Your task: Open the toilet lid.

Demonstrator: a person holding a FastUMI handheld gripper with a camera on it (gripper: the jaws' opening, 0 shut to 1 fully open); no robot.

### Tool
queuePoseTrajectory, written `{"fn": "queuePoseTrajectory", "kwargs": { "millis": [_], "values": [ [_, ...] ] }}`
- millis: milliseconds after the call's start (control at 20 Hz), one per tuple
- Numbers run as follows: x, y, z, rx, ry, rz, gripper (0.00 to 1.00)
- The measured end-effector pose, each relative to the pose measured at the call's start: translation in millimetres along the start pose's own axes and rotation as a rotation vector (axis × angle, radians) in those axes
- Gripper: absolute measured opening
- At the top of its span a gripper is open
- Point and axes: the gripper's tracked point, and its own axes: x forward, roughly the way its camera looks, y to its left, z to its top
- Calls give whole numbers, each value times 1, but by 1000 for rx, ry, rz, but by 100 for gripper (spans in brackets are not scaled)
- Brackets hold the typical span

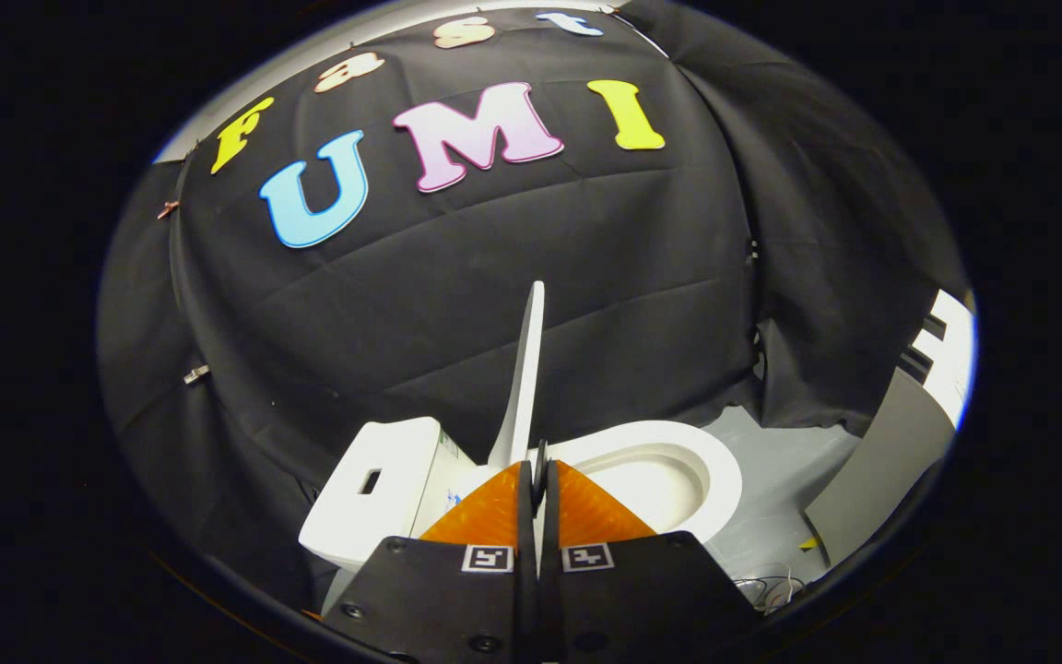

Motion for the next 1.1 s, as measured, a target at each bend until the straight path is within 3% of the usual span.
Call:
{"fn": "queuePoseTrajectory", "kwargs": {
  "millis": [1100],
  "values": [
    [-12,161,-19,-224,-80,-10,5]
  ]
}}
